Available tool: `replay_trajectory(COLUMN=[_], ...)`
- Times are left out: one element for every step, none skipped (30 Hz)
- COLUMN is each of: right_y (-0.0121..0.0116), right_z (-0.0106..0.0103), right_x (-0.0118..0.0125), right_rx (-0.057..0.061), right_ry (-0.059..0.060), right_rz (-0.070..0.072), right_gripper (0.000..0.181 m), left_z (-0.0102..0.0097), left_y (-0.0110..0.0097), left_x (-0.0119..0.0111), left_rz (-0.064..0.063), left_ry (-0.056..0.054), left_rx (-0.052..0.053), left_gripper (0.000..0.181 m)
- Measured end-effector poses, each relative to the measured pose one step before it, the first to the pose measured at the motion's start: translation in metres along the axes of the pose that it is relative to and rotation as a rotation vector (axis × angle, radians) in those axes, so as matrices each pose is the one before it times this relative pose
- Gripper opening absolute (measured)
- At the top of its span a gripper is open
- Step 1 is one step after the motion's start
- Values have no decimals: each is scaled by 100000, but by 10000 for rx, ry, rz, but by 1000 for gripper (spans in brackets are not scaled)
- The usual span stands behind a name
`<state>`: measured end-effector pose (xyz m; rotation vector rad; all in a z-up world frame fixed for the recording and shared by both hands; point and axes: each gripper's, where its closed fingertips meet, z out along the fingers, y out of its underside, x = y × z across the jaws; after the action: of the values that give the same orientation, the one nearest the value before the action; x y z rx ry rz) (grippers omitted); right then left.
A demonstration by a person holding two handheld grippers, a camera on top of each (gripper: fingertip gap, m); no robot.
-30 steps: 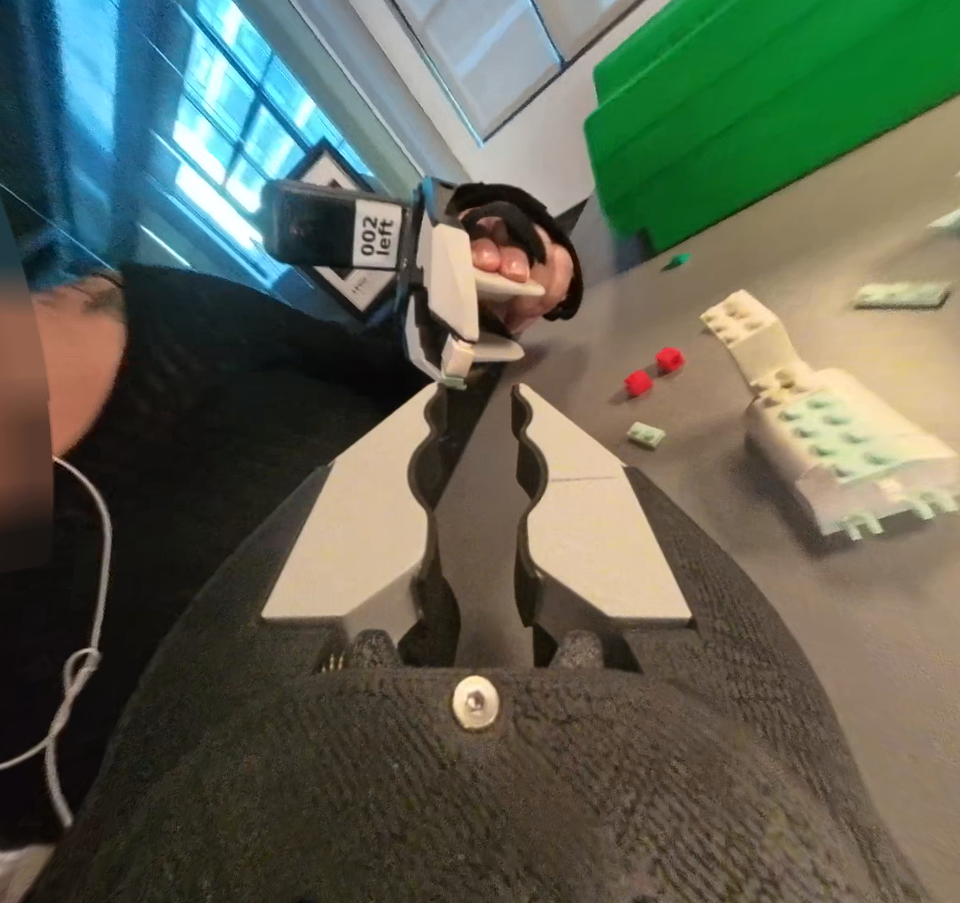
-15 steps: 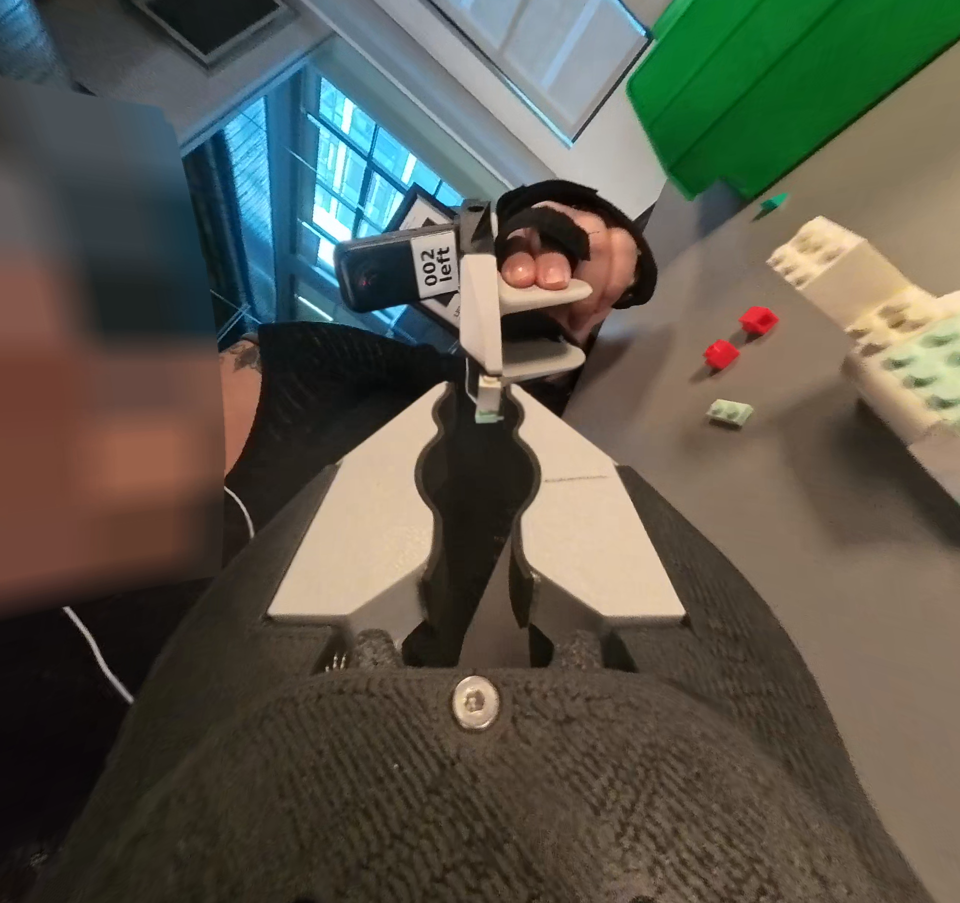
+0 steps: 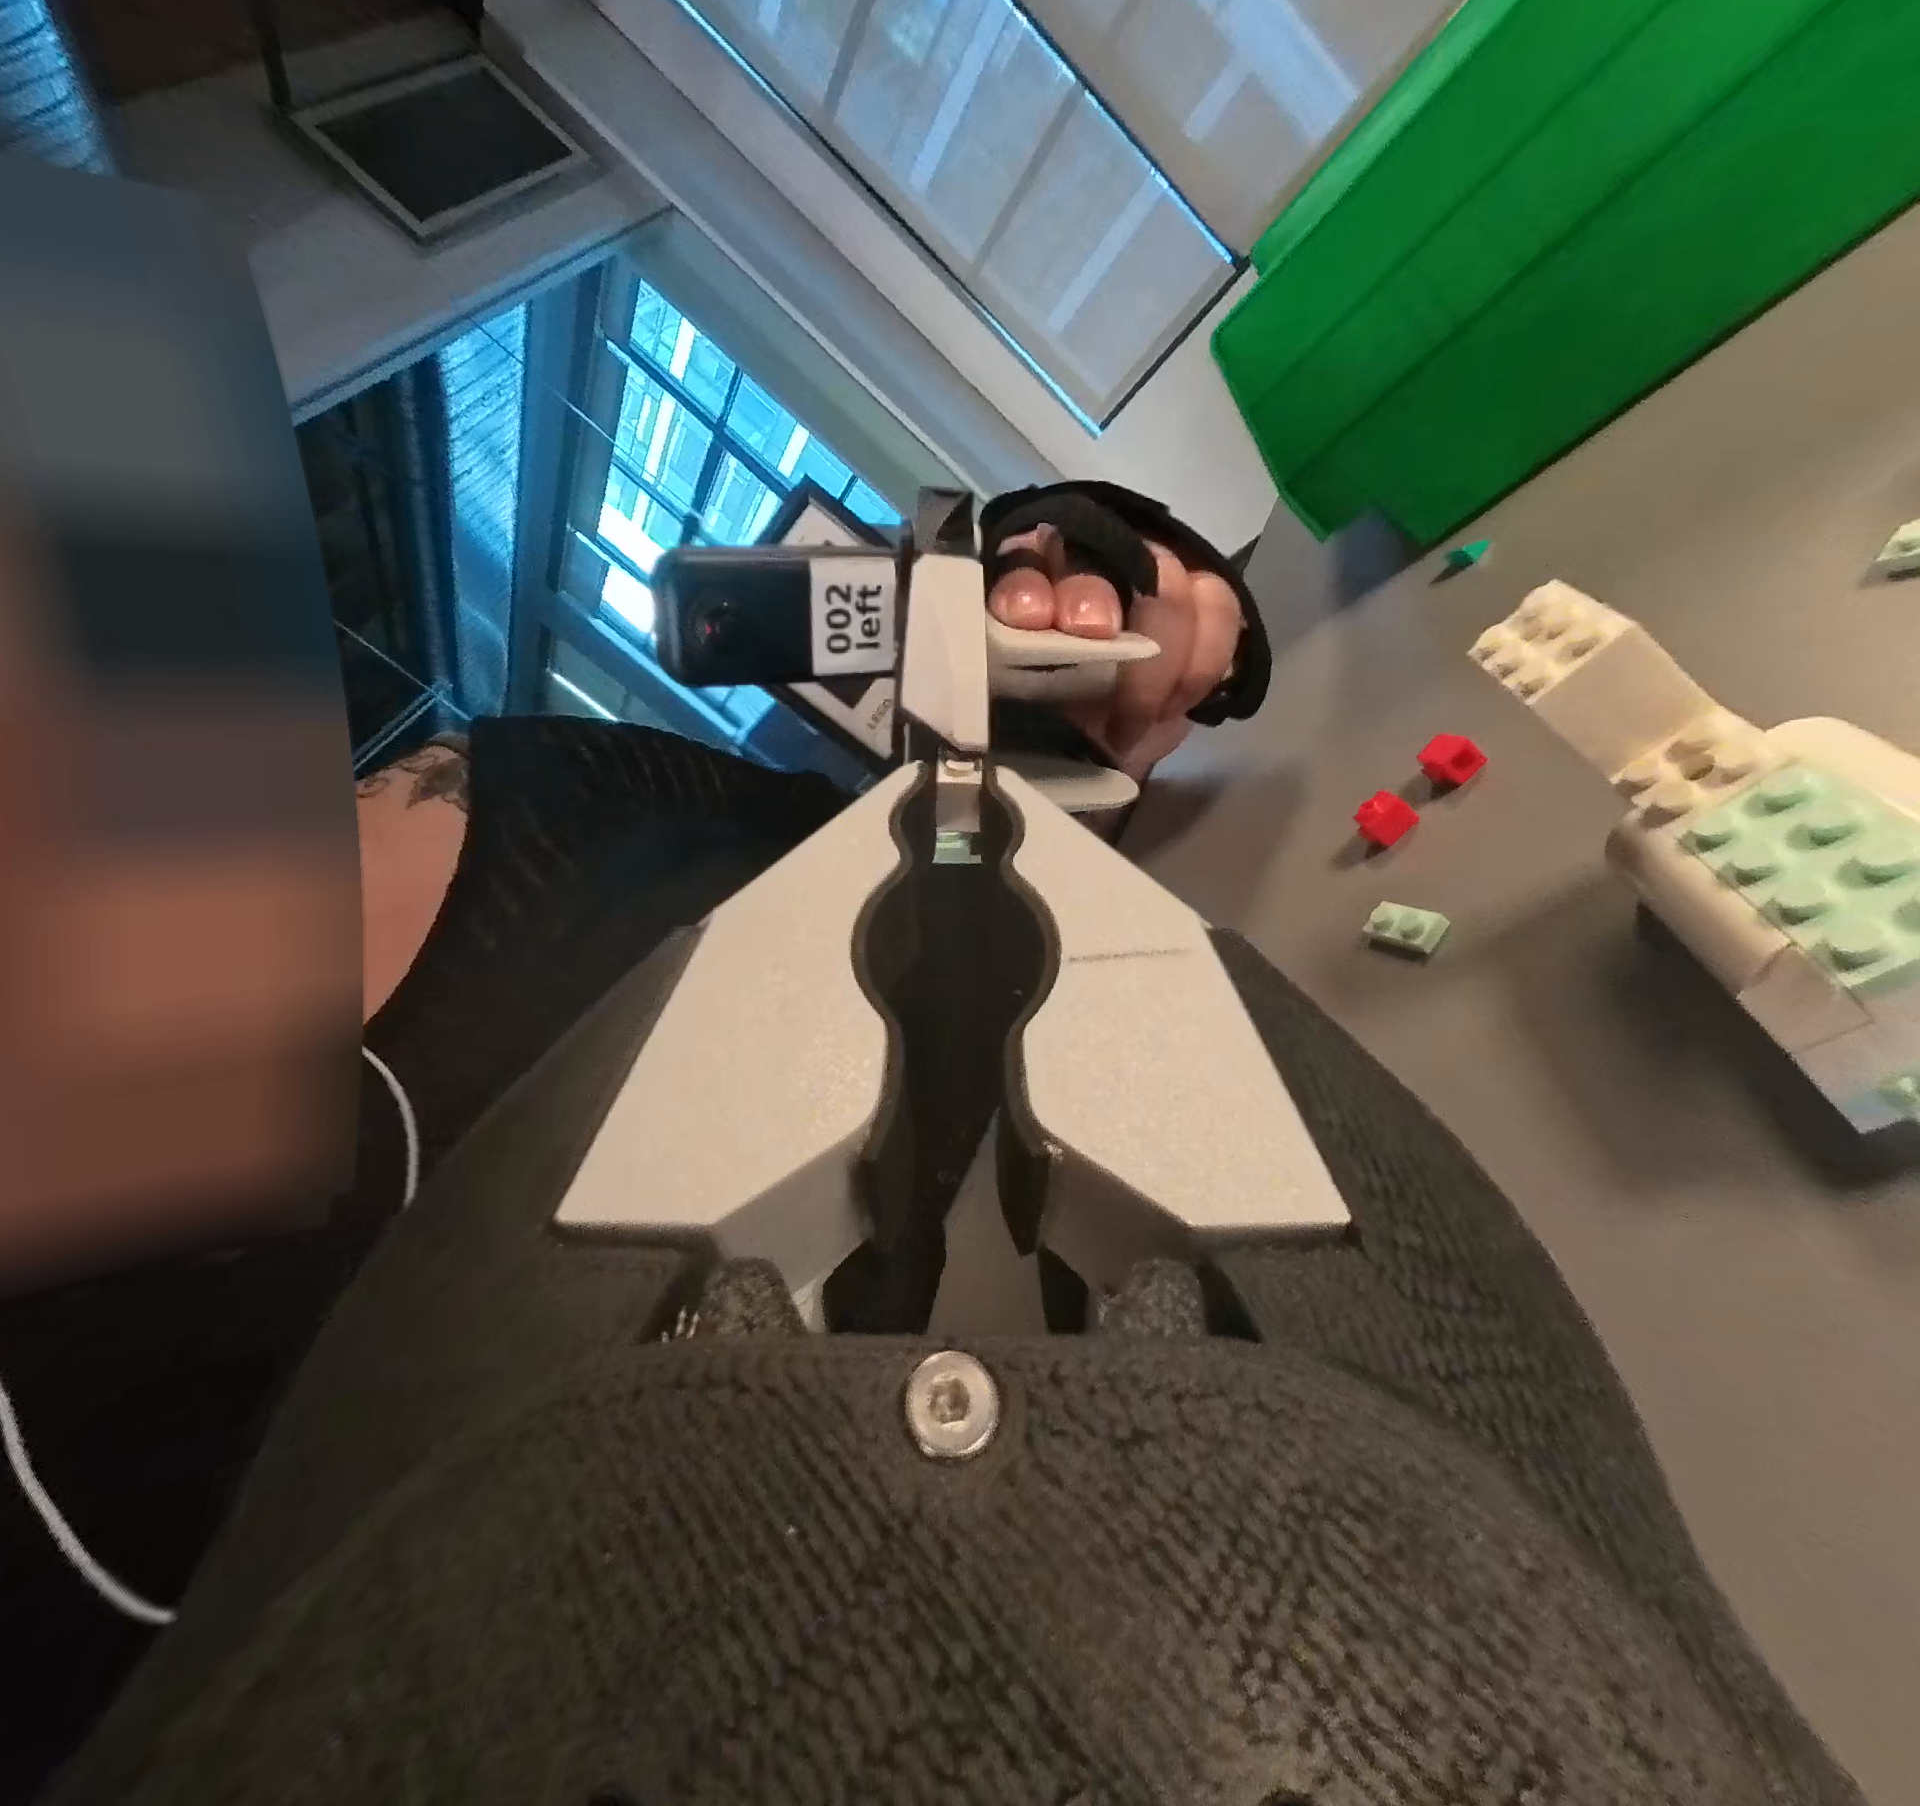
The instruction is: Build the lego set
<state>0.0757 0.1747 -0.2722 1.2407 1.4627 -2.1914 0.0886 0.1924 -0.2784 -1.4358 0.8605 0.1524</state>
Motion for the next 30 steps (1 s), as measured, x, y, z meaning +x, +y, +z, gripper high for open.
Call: replay_trajectory(right_y=[-9,-9,-1,11,43,42,32,4,8,-17,-9,-5,-51,-120,-128,-85,-36,33,56,88,106,46,-27,-55,-69,-16,78,137,155,215], right_z=[53,78,68,43,20,6,-4,-13,-10,-7,6,16,10,-23,-40,-5,9,29,11,15,18,25,20,38,33,17,-21,-31,-35,-33], right_x=[-21,-169,-236,-224,-190,-174,-124,-82,-44,-8,-14,-21,-3,-19,-73,-23,9,39,100,150,165,130,32,-41,-54,6,108,164,151,117], right_rx=[9,17,19,-5,-19,-23,-8,5,0,13,13,5,39,85,88,61,25,-30,-48,-74,-88,-39,22,47,39,-17,-80,-122,-133,-159], right_ry=[20,-112,-181,-179,-144,-125,-104,-75,-37,1,6,1,20,0,-36,-2,32,60,112,153,174,135,46,4,32,94,165,186,155,135], right_rz=[-96,-20,36,48,35,33,60,63,33,-13,-40,-43,-64,-66,-45,-51,-91,-101,-105,-102,-118,-129,-82,-95,-175,-224,-245,-221,-183,-175], right_gripper=[6,7,7,7,7,7,7,7,7,7,7,7,7,7,7,7,7,7,7,7,7,7,7,7,7,7,7,7,7,6], left_z=[-62,-92,-87,-56,-27,-11,0,7,11,14,-8,-15,-18,-32,-50,11,-6,-31,-30,-34,-36,-19,-16,-27,-24,-9,23,29,25,30], left_y=[-4,-173,-222,-204,-149,-156,-108,-71,-38,-5,-16,-37,19,1,-49,28,8,21,119,159,199,146,32,-33,-78,-9,112,195,143,144], left_x=[-10,-7,31,56,62,100,77,14,29,-25,-13,-6,-60,-140,-192,-78,-59,13,26,42,41,8,-57,-61,-82,-24,56,99,109,168], left_rz=[-149,-82,-31,-27,17,51,50,33,20,2,52,93,119,136,141,145,146,101,20,23,30,3,-70,-118,-111,-132,-179,-133,-17,40], left_ry=[104,69,76,91,83,86,63,18,23,-24,-45,-64,-126,-202,-242,-183,-164,-69,-24,-8,-8,-24,-53,-30,-52,-18,52,53,0,3], left_rx=[22,115,116,58,17,37,23,19,22,-12,4,13,-21,-13,37,-19,7,-12,-75,-83,-95,-86,-51,-26,27,25,-27,-59,-32,-50], left_gripper=[16,16,16,16,15,15,15,15,15,15,15,15,15,15,15,15,14,14,14,14,14,14,14,14,14,14,14,13,13,13])
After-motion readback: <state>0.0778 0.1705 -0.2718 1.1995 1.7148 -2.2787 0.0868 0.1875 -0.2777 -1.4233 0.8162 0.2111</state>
